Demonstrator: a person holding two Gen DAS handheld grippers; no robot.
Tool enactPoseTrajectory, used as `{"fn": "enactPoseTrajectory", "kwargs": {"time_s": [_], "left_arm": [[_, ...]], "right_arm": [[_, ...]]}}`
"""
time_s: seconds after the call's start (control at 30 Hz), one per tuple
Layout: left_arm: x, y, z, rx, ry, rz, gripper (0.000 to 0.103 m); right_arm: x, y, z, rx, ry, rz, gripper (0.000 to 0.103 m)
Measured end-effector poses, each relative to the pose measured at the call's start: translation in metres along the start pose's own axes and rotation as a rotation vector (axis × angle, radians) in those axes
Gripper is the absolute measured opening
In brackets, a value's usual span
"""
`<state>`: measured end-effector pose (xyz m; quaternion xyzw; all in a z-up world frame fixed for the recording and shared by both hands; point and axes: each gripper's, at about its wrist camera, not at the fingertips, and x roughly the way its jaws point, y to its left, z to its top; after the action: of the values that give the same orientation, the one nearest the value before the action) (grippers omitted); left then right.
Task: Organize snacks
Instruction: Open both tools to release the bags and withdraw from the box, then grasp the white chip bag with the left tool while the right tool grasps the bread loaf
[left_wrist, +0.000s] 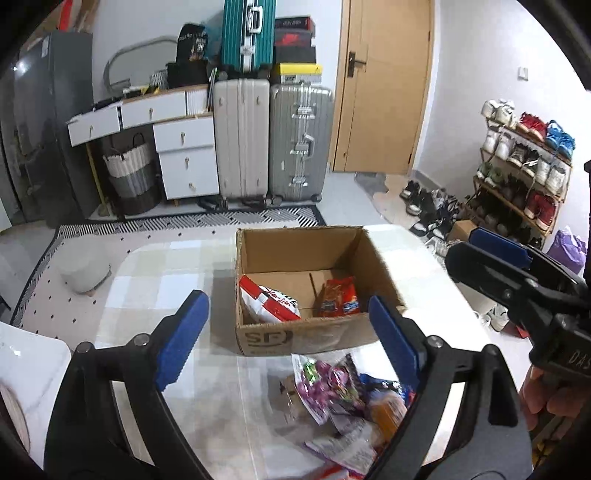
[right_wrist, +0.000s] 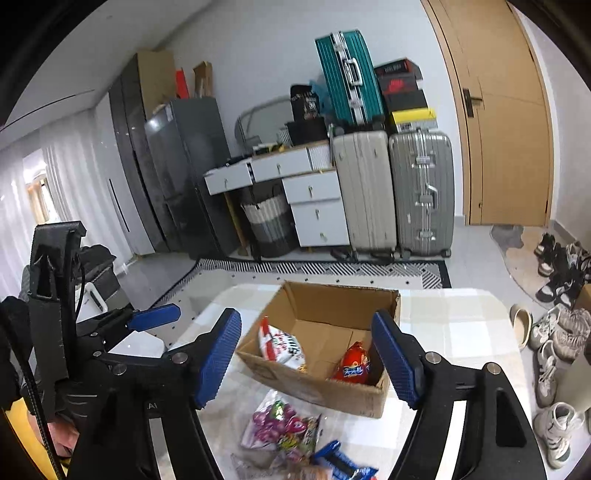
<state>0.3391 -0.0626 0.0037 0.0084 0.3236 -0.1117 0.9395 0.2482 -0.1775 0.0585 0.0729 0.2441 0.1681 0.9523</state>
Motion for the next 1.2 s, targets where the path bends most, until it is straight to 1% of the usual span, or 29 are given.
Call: {"fn": "enactPoseTrajectory", "kwargs": {"time_s": [0.03,0.07,0.13,0.2,0.23,0.33,0.4,0.53,0.63,0.8,0.87,0.93,0.97,1.07,1.17,1.2], "left_arm": [[-0.013,-0.001,-0.003,0.003,-0.017,0.006,0.095],[-0.025,-0.002,-0.007,0.004,-0.038,0.018,0.102],[-0.052,-0.002,-0.017,-0.004,-0.081,0.020,0.102],[-0.074,0.002,-0.025,-0.011,-0.090,0.012,0.102],[-0.085,0.003,-0.031,-0.017,-0.096,0.020,0.102],[-0.120,0.012,-0.052,-0.050,-0.128,0.020,0.102],[-0.137,0.018,-0.070,-0.066,-0.128,0.034,0.102],[-0.159,0.027,-0.106,-0.096,-0.109,0.019,0.102],[-0.169,0.032,-0.137,-0.111,-0.064,-0.017,0.102],[-0.183,0.037,-0.180,-0.115,-0.016,-0.028,0.102],[-0.195,0.039,-0.190,-0.119,-0.001,-0.043,0.102],[-0.218,0.046,-0.197,-0.109,-0.013,-0.061,0.102],[-0.236,0.049,-0.202,-0.094,-0.022,-0.059,0.102],[-0.280,0.061,-0.203,-0.062,-0.050,-0.053,0.102],[-0.329,0.074,-0.200,-0.055,-0.102,-0.007,0.102],[-0.346,0.075,-0.200,-0.045,-0.129,0.027,0.102]], "right_arm": [[-0.012,0.003,-0.002,0.000,-0.013,0.004,0.077],[-0.022,0.006,-0.005,0.000,-0.027,0.010,0.080],[-0.046,0.011,-0.014,0.000,-0.062,0.011,0.083],[-0.067,0.016,-0.022,0.000,-0.088,0.013,0.084],[-0.078,0.018,-0.027,0.000,-0.100,0.015,0.084],[-0.110,0.027,-0.041,-0.004,-0.137,0.019,0.086],[-0.126,0.032,-0.050,-0.009,-0.154,0.019,0.088],[-0.158,0.044,-0.078,-0.011,-0.172,0.029,0.090],[-0.174,0.049,-0.100,0.009,-0.171,0.056,0.092],[-0.192,0.055,-0.136,0.009,-0.149,0.075,0.092],[-0.195,0.053,-0.148,0.017,-0.126,0.094,0.092],[-0.200,0.048,-0.156,0.026,-0.121,0.101,0.092],[-0.204,0.046,-0.157,0.029,-0.122,0.108,0.092],[-0.221,0.036,-0.160,0.023,-0.150,0.117,0.092],[-0.235,0.032,-0.157,0.014,-0.170,0.130,0.093],[-0.237,0.033,-0.156,0.000,-0.171,0.115,0.093]]}}
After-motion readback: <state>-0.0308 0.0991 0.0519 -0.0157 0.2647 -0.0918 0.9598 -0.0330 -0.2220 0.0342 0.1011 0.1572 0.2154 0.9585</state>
